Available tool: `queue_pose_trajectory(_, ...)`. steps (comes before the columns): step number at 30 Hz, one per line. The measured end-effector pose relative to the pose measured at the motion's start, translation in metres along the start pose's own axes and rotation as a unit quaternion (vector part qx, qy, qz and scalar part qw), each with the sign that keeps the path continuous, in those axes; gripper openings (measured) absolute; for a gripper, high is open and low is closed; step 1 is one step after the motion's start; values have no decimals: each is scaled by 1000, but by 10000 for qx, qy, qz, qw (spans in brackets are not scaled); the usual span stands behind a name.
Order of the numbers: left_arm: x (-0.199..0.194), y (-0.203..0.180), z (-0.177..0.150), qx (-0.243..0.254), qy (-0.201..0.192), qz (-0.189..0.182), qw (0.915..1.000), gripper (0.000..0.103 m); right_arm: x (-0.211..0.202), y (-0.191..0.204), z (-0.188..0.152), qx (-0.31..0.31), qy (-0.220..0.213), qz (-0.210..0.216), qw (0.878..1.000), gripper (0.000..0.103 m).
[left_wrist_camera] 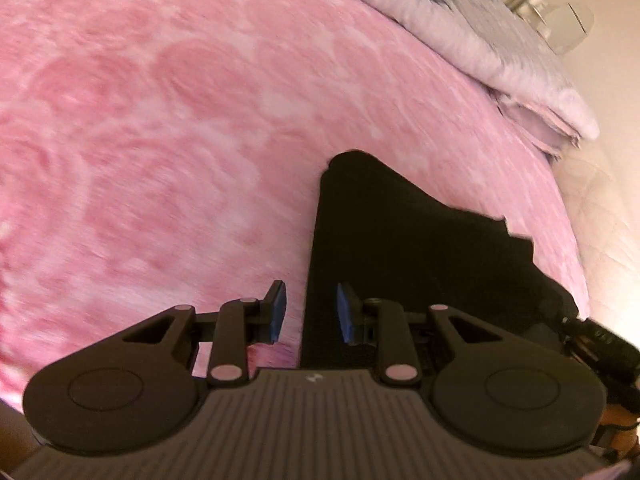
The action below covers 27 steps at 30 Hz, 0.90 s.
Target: Fold clothes
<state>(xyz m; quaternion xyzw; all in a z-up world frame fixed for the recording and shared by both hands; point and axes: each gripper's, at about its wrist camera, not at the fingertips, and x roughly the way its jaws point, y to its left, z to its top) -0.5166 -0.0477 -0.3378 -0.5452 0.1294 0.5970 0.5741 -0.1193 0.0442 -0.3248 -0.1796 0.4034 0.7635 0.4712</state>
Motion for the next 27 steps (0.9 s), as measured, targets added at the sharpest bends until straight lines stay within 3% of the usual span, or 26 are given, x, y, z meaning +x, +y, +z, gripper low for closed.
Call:
queue_pose_trajectory(2, 10, -11, -2, 142, 122, -97, 9998, 22, -5, -26, -2, 19, 31, -590, 9983, 4)
queue_pose_trajectory(5, 24, -26, -5, 291, 290, -175, 9990, 22, -3, -61, -1, 438, 214, -998, 9938, 4)
queue_pose_trajectory(8, 35, -37, -7, 424, 385, -179, 9982, 22, 4, -75, -7, 1094, 291, -753, 9907, 5)
queue_pose_trajectory(9, 37, -39, -7, 464, 397, -159, 9980, 22, 2, -79, -6, 1326, 254, -607, 9890, 9)
queue_pose_trajectory(12, 41, -46, -6, 524, 432, -77, 9977, 22, 4, -104, -8, 2146, 313, -371, 9755, 22)
queue_pose_trajectory(14, 42, -49, -4, 565, 448, -18, 9974, 22, 9, -116, -9, 2526, 317, -213, 9668, 20)
queue_pose_trajectory(15, 42, -52, -3, 600, 449, -3, 9972, 22, 11, -115, -5, 2425, 284, -291, 9693, 5)
queue_pose_trajectory(18, 44, -64, 1, 736, 435, -27, 9963, 22, -6, -88, 16, 982, -118, -410, 9942, 4)
queue_pose_trajectory(21, 51, -79, 2, 861, 475, -84, 9951, 22, -30, -80, 30, 103, -577, -566, 9967, 4)
queue_pose_trajectory(24, 65, -94, -3, 960, 618, -90, 9934, 22, -44, -111, 42, 132, -699, -1084, 9916, 4)
queue_pose_trajectory(27, 78, -105, -10, 1002, 708, -65, 9924, 22, -46, -136, 43, 330, -584, -1178, 9908, 4)
